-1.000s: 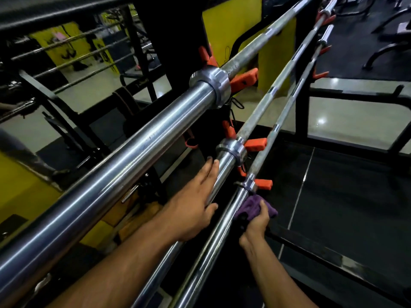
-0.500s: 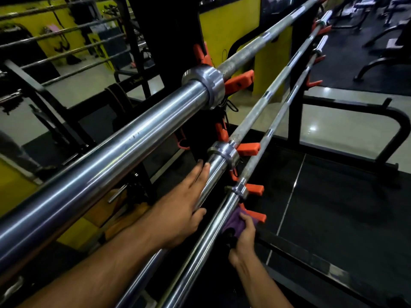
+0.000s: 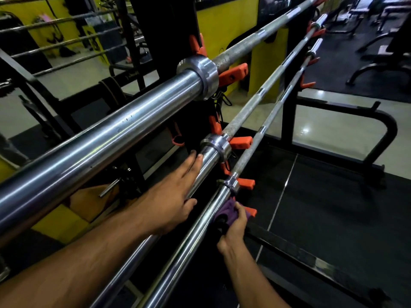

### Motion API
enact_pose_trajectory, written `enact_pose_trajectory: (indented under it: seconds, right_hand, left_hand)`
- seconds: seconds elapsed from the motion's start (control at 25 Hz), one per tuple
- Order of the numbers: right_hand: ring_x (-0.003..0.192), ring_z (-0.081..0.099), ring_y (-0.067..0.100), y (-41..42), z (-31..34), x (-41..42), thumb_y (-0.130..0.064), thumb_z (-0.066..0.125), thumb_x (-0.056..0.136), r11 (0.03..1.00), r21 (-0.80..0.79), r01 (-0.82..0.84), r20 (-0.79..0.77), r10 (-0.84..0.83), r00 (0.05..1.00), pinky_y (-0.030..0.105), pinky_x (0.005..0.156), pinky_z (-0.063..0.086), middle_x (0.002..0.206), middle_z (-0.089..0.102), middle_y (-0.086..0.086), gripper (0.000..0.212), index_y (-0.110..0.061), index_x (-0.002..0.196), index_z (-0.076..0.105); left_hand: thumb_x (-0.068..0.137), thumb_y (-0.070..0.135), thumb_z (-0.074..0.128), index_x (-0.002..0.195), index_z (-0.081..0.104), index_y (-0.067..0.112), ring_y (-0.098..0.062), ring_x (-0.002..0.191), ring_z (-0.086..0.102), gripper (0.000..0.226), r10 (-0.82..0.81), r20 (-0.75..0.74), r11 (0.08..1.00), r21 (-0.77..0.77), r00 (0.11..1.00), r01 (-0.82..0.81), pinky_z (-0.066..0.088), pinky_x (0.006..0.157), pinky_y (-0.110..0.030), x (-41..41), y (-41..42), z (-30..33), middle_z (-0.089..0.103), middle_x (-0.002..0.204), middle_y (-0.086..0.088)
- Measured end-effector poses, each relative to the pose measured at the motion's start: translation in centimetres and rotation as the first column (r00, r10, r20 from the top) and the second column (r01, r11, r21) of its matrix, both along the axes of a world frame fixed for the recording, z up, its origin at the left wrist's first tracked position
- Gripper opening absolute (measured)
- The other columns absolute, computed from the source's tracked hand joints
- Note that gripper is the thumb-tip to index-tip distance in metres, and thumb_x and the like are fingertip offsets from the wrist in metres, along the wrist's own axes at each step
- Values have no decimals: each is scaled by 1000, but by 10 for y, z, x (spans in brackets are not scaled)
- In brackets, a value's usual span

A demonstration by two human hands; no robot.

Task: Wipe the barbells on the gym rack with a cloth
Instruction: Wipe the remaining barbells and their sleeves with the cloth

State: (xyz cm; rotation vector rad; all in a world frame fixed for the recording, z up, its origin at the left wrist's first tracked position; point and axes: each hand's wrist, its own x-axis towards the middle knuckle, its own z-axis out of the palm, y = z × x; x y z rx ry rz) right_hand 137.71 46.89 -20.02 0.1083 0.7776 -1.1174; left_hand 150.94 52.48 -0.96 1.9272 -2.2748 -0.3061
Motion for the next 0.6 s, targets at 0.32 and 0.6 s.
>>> enact_pose_trajectory:
  seconds: [0.32, 0.6]
  right_hand:
    - [51, 65, 24, -18, 25, -5, -32, 41, 93, 999, 25, 28, -8, -27, 1000, 32, 65, 45, 58, 64, 8, 34, -10, 76, 60]
    - [72, 67, 34, 17, -9, 4, -43, 45, 87, 989, 19, -145, 39, 144, 989, 39, 73, 55, 80, 69, 17, 48, -5, 84, 74]
  left_hand:
    - [96, 36, 61, 154, -23, 40, -2, 152, 0, 102, -5, 4, 1000, -9, 1000, 6, 15, 125, -28, 5, -1, -6, -32, 159, 24]
    - [96, 33, 61, 156, -18, 37, -1, 152, -3, 100, -6, -17, 1000, -6, 1000, 5, 10, 125, -25, 3, -2, -5, -25, 163, 18]
